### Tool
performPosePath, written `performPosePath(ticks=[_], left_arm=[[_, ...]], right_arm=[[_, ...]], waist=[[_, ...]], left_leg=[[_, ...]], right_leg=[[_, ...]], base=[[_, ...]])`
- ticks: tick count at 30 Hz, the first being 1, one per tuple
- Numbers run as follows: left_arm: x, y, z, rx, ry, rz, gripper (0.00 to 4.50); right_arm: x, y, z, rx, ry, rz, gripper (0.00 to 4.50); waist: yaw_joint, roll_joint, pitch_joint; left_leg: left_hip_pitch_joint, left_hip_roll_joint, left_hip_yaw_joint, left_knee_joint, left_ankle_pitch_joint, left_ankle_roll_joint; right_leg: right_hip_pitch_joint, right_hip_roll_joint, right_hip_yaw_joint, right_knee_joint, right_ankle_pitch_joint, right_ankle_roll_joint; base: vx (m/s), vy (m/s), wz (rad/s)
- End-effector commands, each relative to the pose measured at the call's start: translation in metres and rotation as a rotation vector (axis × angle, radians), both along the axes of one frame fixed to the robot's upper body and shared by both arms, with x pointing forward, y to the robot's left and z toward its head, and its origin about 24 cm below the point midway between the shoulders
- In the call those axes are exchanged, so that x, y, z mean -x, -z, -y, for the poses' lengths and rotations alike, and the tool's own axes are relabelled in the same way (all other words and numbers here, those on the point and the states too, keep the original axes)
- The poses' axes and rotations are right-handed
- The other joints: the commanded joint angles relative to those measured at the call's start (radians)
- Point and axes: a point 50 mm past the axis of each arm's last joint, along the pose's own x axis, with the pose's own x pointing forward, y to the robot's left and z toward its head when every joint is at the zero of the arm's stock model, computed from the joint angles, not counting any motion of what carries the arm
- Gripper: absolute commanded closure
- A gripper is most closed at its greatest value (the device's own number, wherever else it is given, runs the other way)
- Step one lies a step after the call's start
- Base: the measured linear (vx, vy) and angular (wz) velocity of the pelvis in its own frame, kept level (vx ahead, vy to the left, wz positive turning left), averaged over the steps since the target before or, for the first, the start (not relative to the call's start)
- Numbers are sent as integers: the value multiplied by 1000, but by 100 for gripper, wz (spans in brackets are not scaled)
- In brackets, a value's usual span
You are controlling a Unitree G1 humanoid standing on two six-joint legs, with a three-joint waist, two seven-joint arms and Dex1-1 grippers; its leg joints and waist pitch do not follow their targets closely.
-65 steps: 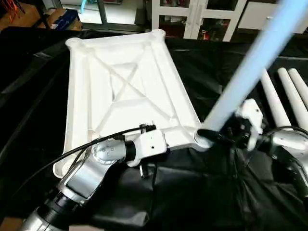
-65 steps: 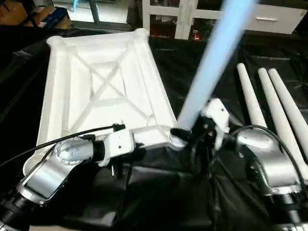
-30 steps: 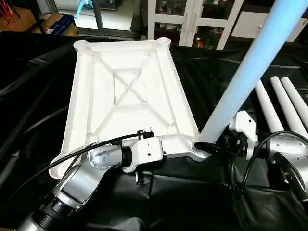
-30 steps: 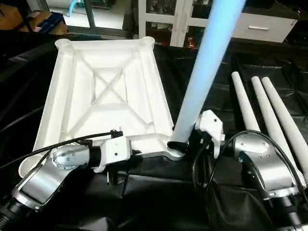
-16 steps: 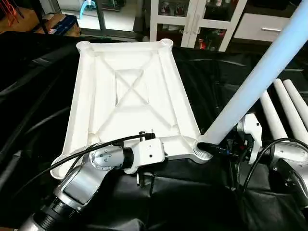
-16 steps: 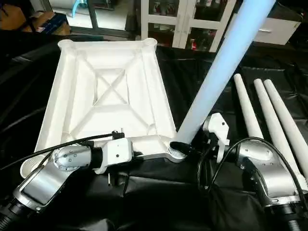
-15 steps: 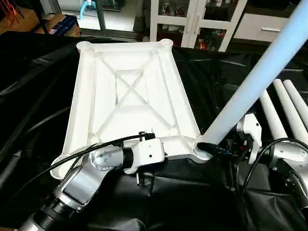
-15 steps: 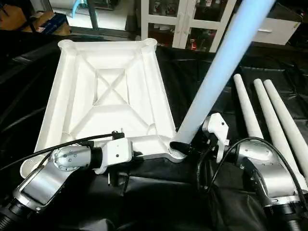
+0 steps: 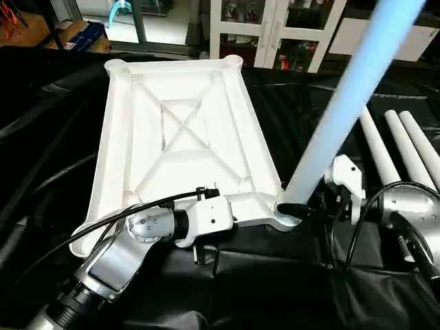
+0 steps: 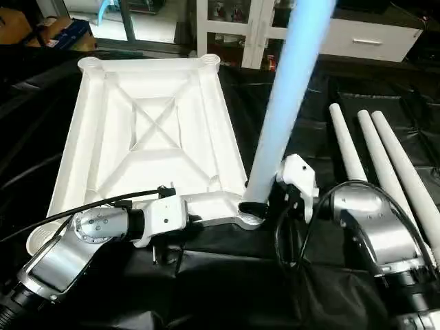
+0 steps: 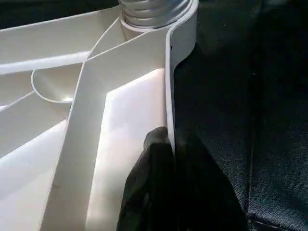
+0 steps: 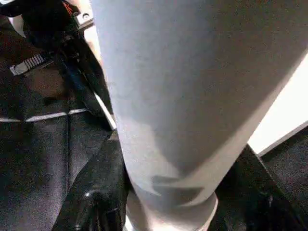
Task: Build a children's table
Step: Insert table leg to table base
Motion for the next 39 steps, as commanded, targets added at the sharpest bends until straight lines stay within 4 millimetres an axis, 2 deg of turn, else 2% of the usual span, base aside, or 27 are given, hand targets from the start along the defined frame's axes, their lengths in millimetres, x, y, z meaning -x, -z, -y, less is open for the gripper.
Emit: performPosePath(ticks=[1,4,8,11,12,13,15,16,18,22,24,25,30,34,37,38,39], left_arm=[[11,7,12,29,64,-44,450],[11,7,11,26,59,-42,450],[11,7,10,22,54,-29,450],[11,7,10,20,55,-28,450],[11,7,10,20,56,-28,450],[11,7,10,20,57,-29,450],[11,7,11,21,59,-30,450],[11,7,11,21,59,-30,450],[12,7,11,21,60,-31,450],[12,8,11,22,60,-33,450],[12,8,11,21,60,-34,450],[13,8,11,21,60,-36,450],[13,9,11,19,60,-38,450],[14,9,11,18,62,-38,450],[14,9,11,18,62,-38,450],[14,9,11,18,62,-38,450],[14,9,11,17,63,-38,450]], right_arm=[[25,69,9,147,57,-325,253],[21,67,9,116,107,-265,253],[14,56,7,12,163,-209,253],[13,49,6,-21,163,-184,253],[13,46,5,-38,163,-172,253],[12,43,5,-49,164,-163,197],[12,39,4,-61,156,-153,197],[12,39,4,-61,156,-153,181],[12,37,3,-57,153,-137,156],[9,28,2,-58,165,-76,156],[8,24,1,-68,167,-59,156],[7,18,1,-81,172,-33,156],[5,12,2,-98,179,-6,156],[6,7,2,-114,179,17,156],[6,6,2,-121,188,21,156],[6,6,2,-121,188,21,122],[8,4,3,-140,191,6,122]], waist=[[-3,-4,-6],[-3,-3,-4],[-7,-2,-2],[-8,-1,-1],[-7,-1,-1],[-6,-1,-1],[-5,0,-1],[-3,0,-3],[-2,-1,-4],[2,-2,-5],[1,0,-4],[0,-4,-6],[0,-2,-7],[1,-1,-14],[2,-3,-15],[2,-1,-14],[2,-1,-15]], left_leg=[[23,121,-74,-89,-480,-29],[26,121,-77,-91,-509,-39],[22,120,-87,-95,-548,-52],[27,119,-88,-96,-573,-60],[29,119,-87,-95,-568,-60],[29,120,-86,-95,-562,-60],[28,120,-81,-95,-527,-53],[30,120,-77,-93,-502,-48],[26,121,-72,-91,-456,-35],[24,121,-64,-86,-380,-4],[22,121,-64,-87,-379,2],[22,121,-64,-86,-379,3],[21,121,-64,-84,-360,11],[19,120,-62,-79,-309,31],[20,120,-59,-76,-296,44],[20,120,-59,-76,-292,46],[20,120,-59,-76,-288,47]], right_leg=[[-18,-65,46,-76,-389,-164],[-23,-68,47,-81,-444,-150],[-25,-68,47,-85,-504,-128],[-29,-66,47,-88,-525,-117],[-31,-65,48,-89,-512,-117],[-31,-65,48,-88,-500,-117],[-28,-63,49,-85,-446,-129],[-27,-63,50,-83,-410,-140],[-22,-61,49,-77,-349,-159],[-14,-62,49,-69,-266,-190],[-13,-63,49,-69,-279,-192],[-11,-64,48,-69,-288,-192],[-10,-65,48,-68,-296,-195],[-5,-63,46,-61,-229,-208],[-4,-65,46,-61,-225,-214],[-5,-64,45,-61,-228,-214],[-4,-63,45,-60,-225,-215]], base=[[0,0,0],[0,0,0],[0,0,0],[0,0,0],[0,0,0],[0,0,0],[0,0,0],[0,0,0],[0,0,0],[0,0,0],[0,0,0],[0,0,0],[0,0,0],[0,0,0],[0,0,0],[0,0,0],[0,0,0]])
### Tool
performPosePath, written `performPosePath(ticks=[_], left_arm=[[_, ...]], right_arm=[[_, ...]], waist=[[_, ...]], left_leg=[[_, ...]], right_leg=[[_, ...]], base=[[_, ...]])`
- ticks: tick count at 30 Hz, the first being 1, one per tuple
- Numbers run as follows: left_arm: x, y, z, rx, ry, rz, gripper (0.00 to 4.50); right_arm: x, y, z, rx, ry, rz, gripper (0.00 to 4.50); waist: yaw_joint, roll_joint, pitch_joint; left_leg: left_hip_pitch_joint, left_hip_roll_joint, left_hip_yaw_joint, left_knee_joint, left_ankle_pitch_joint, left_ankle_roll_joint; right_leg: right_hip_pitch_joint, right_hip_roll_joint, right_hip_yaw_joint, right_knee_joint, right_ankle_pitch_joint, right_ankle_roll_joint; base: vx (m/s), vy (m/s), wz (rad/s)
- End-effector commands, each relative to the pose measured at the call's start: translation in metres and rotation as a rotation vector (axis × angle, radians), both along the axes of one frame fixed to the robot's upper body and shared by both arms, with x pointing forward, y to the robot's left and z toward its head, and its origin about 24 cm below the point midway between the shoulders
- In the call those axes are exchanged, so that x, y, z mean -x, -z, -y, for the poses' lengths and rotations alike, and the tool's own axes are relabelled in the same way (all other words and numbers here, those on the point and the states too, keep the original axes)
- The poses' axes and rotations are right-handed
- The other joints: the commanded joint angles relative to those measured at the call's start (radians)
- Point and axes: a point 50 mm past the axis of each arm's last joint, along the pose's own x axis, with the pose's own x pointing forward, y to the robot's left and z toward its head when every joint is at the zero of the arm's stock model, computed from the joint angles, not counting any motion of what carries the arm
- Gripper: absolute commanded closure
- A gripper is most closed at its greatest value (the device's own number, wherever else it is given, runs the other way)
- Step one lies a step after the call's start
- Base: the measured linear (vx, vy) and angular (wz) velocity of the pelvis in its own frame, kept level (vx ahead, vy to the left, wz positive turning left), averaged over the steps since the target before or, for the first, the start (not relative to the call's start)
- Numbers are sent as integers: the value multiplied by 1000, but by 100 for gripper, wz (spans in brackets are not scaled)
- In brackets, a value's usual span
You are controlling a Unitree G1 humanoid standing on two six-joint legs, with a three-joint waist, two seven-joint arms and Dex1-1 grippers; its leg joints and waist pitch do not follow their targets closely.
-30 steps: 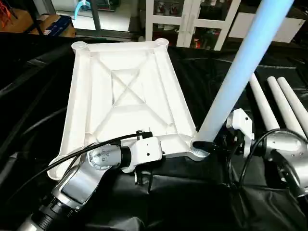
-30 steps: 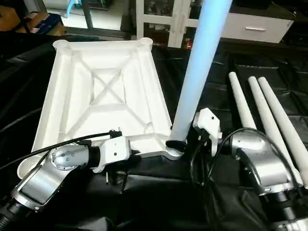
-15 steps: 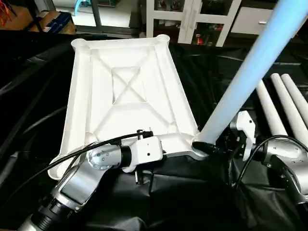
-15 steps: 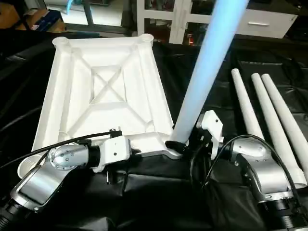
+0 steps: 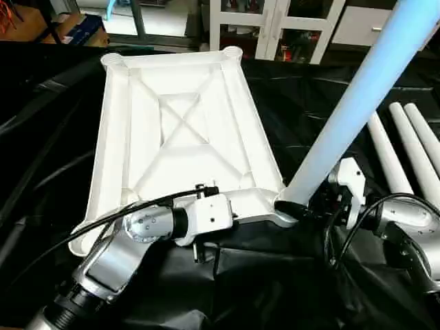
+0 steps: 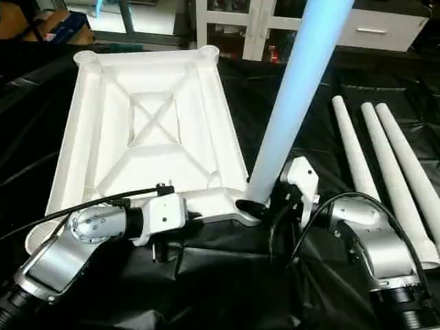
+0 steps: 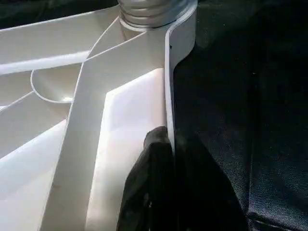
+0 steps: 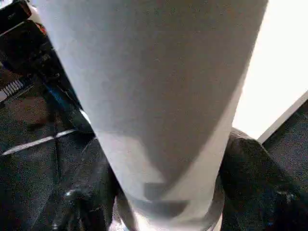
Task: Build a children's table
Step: Insert table leg to table base
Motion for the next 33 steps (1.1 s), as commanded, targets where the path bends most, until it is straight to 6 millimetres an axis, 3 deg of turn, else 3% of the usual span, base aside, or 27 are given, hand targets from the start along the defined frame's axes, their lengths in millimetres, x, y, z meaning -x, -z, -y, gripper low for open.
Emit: performPosePath(ticks=[1,5,7,10,11,12,14,16,18,20,24,27,33], left_arm=[[13,16,10,2,62,-70,450],[13,16,11,2,62,-71,450],[12,16,11,3,62,-71,450],[12,17,11,3,60,-70,450],[12,17,11,4,59,-71,450],[12,17,11,4,59,-71,450],[12,17,11,3,60,-70,450],[12,17,11,2,60,-70,450],[11,17,11,1,61,-71,450],[11,17,11,0,61,-71,450],[11,17,11,1,61,-71,450],[11,17,11,1,61,-72,450],[10,17,11,0,64,-71,450]], right_arm=[[4,1,5,-24,39,-43,109],[6,0,6,-30,40,-43,76],[7,-1,6,-36,44,-42,66],[10,-2,7,-50,59,-30,35],[10,-5,8,-51,82,2,29],[10,-5,8,-51,82,2,22],[8,-11,9,-70,110,50,22],[8,-17,10,-97,118,70,22],[9,-19,11,-104,115,77,22],[11,-20,13,-100,114,83,22],[13,-20,13,-101,116,84,22],[14,-21,13,-103,119,95,22],[11,-24,13,-122,122,97,22]], waist=[[-3,-11,-34],[3,-12,-39],[8,-10,-44],[12,-10,-48],[13,-10,-49],[13,-10,-49],[12,-6,-43],[10,-5,-41],[10,-5,-42],[9,-3,-45],[10,-4,-47],[11,1,-47],[9,-1,-46]], left_leg=[[29,119,-58,-74,-282,49],[33,117,-49,-62,-200,86],[31,116,-47,-52,-121,120],[27,115,-45,-44,-71,151],[20,114,-45,-40,-64,162],[20,114,-45,-40,-64,162],[18,115,-45,-44,-120,150],[20,117,-48,-51,-174,118],[20,117,-49,-51,-172,112],[21,114,-47,-45,-121,125],[18,113,-45,-38,-81,151],[18,113,-47,-39,-89,152],[19,113,-48,-40,-117,137]], right_leg=[[-1,-67,41,-55,-224,-202],[0,-63,40,-44,-106,-223],[6,-63,38,-31,-13,-241],[7,-63,36,-22,53,-250],[7,-64,35,-19,55,-250],[7,-64,35,-19,55,-250],[1,-64,33,-28,-43,-248],[1,-64,32,-35,-141,-233],[2,-63,32,-33,-140,-227],[1,-60,31,-25,-58,-231],[5,-62,30,-19,2,-242],[5,-62,29,-20,-15,-244],[5,-62,29,-22,-55,-245]], base=[[0,0,0],[0,0,0],[0,0,0],[0,0,0],[0,0,0],[0,0,0],[0,0,0],[0,0,0],[0,0,0],[0,0,0],[0,0,0],[0,0,0],[0,0,0]])
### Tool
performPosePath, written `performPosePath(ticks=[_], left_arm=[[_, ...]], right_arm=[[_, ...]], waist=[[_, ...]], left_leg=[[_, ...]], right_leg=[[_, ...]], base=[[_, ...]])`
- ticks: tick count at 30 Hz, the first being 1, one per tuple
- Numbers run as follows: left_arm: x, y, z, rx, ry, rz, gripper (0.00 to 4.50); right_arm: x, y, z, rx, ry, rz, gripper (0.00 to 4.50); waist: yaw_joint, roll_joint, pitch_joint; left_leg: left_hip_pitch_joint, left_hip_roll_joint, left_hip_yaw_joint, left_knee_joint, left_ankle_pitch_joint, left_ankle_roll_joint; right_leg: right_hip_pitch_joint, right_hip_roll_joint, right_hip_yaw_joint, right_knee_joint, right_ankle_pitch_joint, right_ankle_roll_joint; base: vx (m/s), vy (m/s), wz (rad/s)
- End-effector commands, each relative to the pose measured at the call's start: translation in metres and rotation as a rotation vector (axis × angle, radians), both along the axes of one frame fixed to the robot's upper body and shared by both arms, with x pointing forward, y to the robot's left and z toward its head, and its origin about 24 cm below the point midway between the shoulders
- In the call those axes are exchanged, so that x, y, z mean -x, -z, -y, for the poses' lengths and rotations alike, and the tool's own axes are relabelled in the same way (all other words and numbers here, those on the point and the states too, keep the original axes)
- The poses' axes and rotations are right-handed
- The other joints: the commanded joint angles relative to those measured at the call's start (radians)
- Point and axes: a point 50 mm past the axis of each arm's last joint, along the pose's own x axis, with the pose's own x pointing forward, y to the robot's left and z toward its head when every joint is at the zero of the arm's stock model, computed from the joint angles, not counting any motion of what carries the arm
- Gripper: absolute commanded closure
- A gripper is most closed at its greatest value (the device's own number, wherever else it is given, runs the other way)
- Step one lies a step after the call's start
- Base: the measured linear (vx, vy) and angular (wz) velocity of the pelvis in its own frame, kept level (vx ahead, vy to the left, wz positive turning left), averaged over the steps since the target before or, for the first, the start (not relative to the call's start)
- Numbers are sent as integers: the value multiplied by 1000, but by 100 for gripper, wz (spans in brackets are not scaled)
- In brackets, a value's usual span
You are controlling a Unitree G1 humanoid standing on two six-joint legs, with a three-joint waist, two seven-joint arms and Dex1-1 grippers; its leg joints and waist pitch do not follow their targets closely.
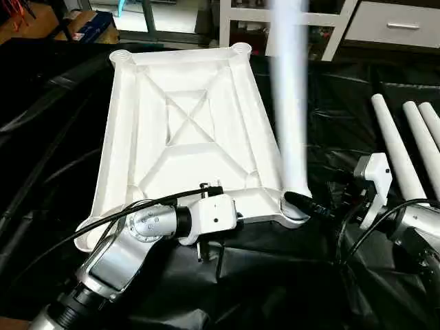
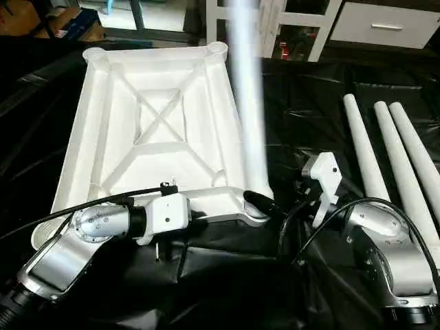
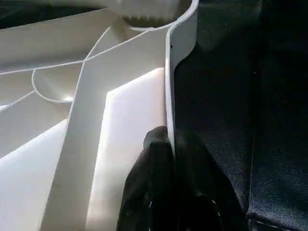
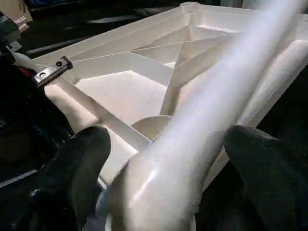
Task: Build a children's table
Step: Insert table leg to table base
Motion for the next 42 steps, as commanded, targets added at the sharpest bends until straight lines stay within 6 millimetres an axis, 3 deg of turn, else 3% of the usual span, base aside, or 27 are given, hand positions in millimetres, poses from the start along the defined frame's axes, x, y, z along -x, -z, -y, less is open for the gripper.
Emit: performPosePath(ticks=[1,3,4,9,18,21,22,24,30,32,33,35,36,37,38,39,42], left_arm=[[11,20,6,-15,39,-87,450],[11,21,6,-15,38,-87,450],[11,21,6,-14,37,-88,450],[11,21,6,-12,29,-89,450],[10,21,5,-15,27,-84,450],[10,21,6,-16,31,-82,450],[10,21,6,-15,32,-81,450],[10,21,8,-15,35,-80,450],[10,21,14,-9,41,-76,450],[10,21,15,-6,43,-75,450],[10,21,17,-2,44,-74,450],[10,21,18,-1,44,-72,450],[9,20,20,-1,33,-61,450],[9,20,20,-1,30,-59,405],[7,20,21,10,19,-62,405],[7,18,22,26,13,-77,405],[8,13,23,52,17,-86,369]], right_arm=[[-1,-6,1,-23,-1,21,22],[-2,-6,1,-37,1,13,22],[-3,-6,1,-43,5,10,48],[-4,-4,2,-51,18,-3,86],[-11,-15,1,-71,52,26,157],[-22,-25,-3,-55,100,56,157],[-33,-29,-5,-28,154,46,157],[-48,-35,-10,2,204,29,143],[-84,-51,-28,6,225,-123,98],[-93,-51,-32,38,223,-180,88],[-104,-54,-38,60,225,-202,66],[-110,-58,-42,66,227,-218,60],[-118,-62,-47,84,238,-239,54],[-119,-63,-48,87,240,-242,50],[-121,-65,-49,107,238,-246,50],[-124,-68,-51,124,232,-258,50],[-127,-75,-56,134,187,-317,50]], waist=[[-7,-19,-49],[-7,-23,-49],[-7,-21,-49],[-7,-24,-51],[-9,-21,-53],[-12,-20,-54],[-15,-12,-55],[-17,-12,-57],[-18,-8,-66],[-16,-9,-68],[-19,-11,-68],[-18,-11,-67],[-20,-18,-65],[-19,-14,-66],[-15,-13,-66],[-18,-23,-66],[-14,-20,-67]], left_leg=[[40,105,-51,-59,-117,132],[39,104,-50,-57,-108,137],[39,104,-51,-57,-105,138],[37,103,-51,-56,-106,142],[36,102,-51,-53,-108,137],[38,101,-51,-54,-100,128],[39,99,-51,-54,-93,121],[42,97,-49,-52,-89,110],[43,95,-45,-42,-20,118],[43,94,-43,-39,-1,124],[36,92,-45,-38,5,125],[39,94,-42,-38,-17,116],[38,95,-41,-39,-23,112],[38,95,-42,-39,-22,111],[41,96,-41,-38,-20,110],[40,96,-40,-37,-11,113],[37,97,-41,-35,0,111]], right_leg=[[20,-62,32,-44,-54,-243],[19,-62,33,-42,-43,-244],[19,-63,32,-41,-41,-244],[20,-62,32,-42,-63,-241],[19,-61,32,-40,-65,-246],[18,-59,31,-38,-67,-247],[16,-55,30,-37,-60,-251],[16,-54,30,-35,-56,-257],[22,-50,30,-20,63,-285],[22,-50,29,-17,86,-294],[24,-50,27,-12,88,-305],[21,-53,28,-14,59,-306],[21,-51,28,-16,47,-304],[22,-54,28,-15,42,-307],[21,-53,28,-15,45,-302],[21,-52,29,-10,54,-307],[23,-53,27,-7,66,-312]], base=[[0,0,0],[0,0,0],[0,0,0],[0,0,0],[0,0,0],[0,0,0],[0,0,0],[0,0,0],[0,0,0],[0,0,0],[0,0,0],[0,0,0],[0,0,0],[0,0,0],[0,0,0],[0,0,0],[0,0,0]])
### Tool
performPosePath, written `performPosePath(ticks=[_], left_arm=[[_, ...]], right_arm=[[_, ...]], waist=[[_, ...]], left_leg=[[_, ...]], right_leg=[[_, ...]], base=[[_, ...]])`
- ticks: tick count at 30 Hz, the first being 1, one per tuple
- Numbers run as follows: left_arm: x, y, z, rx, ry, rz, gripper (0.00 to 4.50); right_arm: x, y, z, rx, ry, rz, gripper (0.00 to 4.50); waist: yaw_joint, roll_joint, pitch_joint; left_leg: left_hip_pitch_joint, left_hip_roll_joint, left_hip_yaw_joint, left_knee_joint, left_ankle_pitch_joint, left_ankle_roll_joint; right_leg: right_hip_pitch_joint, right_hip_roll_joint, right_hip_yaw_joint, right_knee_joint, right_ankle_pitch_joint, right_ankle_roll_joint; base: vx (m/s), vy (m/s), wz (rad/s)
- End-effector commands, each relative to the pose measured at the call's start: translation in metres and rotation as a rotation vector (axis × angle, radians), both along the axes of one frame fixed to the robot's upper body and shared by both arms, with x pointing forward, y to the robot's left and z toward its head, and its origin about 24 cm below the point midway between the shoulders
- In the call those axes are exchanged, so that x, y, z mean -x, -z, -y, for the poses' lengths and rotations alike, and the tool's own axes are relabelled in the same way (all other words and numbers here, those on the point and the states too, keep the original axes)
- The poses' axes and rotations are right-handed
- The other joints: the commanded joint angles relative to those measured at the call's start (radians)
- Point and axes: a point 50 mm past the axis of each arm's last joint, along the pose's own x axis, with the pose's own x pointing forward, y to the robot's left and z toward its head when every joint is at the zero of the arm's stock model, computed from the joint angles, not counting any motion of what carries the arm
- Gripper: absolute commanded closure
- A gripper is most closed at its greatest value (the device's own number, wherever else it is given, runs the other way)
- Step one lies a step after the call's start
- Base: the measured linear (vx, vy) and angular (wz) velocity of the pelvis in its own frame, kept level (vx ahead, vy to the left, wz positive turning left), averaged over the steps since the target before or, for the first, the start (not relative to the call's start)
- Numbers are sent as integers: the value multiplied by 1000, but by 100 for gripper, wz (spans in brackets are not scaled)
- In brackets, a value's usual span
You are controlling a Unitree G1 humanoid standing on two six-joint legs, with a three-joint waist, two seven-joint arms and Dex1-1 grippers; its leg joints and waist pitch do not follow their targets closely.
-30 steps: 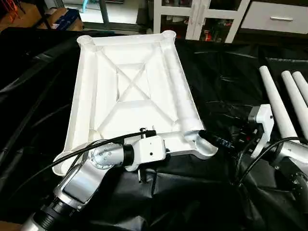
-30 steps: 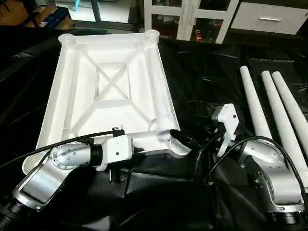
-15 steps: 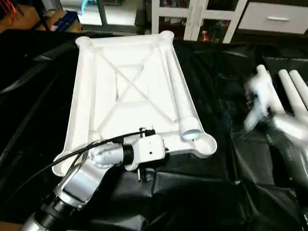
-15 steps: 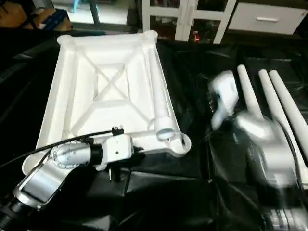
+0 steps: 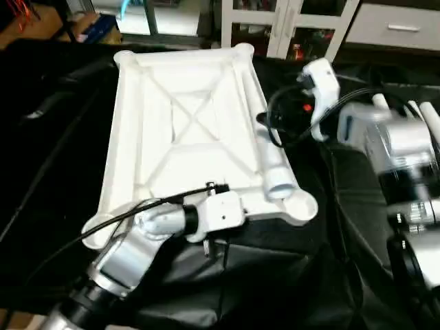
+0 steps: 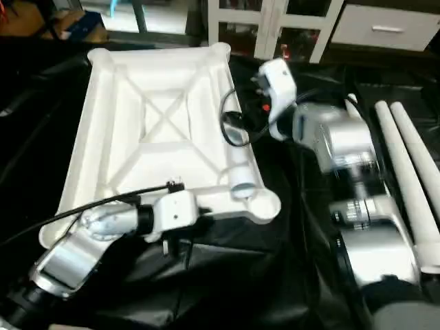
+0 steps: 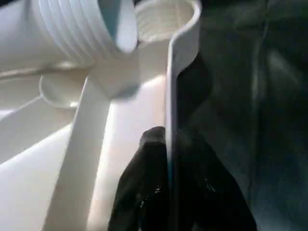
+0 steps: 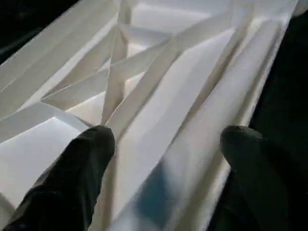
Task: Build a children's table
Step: Insert table leg to table base
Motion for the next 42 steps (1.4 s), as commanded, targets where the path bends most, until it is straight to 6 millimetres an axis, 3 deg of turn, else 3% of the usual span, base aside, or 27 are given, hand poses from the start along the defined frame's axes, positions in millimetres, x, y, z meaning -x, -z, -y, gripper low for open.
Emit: performPosePath(ticks=[1,4,9,11,13,20,24,30,35,42], left_arm=[[10,13,5,-8,38,-85,362],[12,10,4,-4,46,-94,342],[10,3,0,13,41,-92,301],[7,0,-1,16,26,-63,296],[6,-1,-2,23,16,-55,262],[0,-20,-7,135,-26,-49,258],[-4,-34,-14,206,-40,-49,258],[-9,-44,-21,251,-67,-42,258],[-13,-48,-23,266,-89,-33,258],[-19,-52,-25,285,-137,-9,258]], right_arm=[[0,0,0,24,-14,-56,50],[-1,2,-3,57,-36,-126,50],[-5,14,-5,179,-32,-257,50],[-7,19,-4,236,-19,-279,50],[-7,22,-4,232,-12,-308,50],[-5,36,-4,217,9,-412,50],[-5,44,3,259,38,-430,87],[-4,47,8,242,56,-452,151],[-1,54,17,178,89,-506,178],[1,55,28,157,112,-522,214]], waist=[[-11,-15,-71],[-13,-15,-70],[-17,-27,-72],[-19,-25,-75],[-19,-26,-73],[-20,-22,-65],[-19,-20,-69],[-14,-18,-73],[-12,-19,-74],[-3,-16,-74]], left_leg=[[46,97,-40,-54,7,106],[46,96,-40,-51,17,101],[38,97,-36,-42,42,114],[35,97,-37,-38,66,124],[33,100,-37,-37,48,126],[39,104,-35,-46,-79,53],[40,102,-35,-46,-88,31],[37,101,-34,-42,-61,40],[35,102,-35,-40,-55,55],[37,102,-34,-40,-65,49]], right_leg=[[27,-49,28,-20,79,-311],[26,-48,27,-16,105,-321],[30,-54,31,-7,150,-346],[28,-52,29,0,175,-352],[27,-55,30,0,157,-352],[18,-53,31,-11,17,-349],[19,-54,31,-10,0,-339],[22,-52,29,-3,43,-343],[22,-53,30,-4,45,-344],[20,-50,28,-4,32,-341]], base=[[0,0,0],[0,0,0],[0,0,0],[0,0,0],[0,0,0],[0,0,0],[0,0,0],[0,0,0],[0,0,0],[0,0,0]])
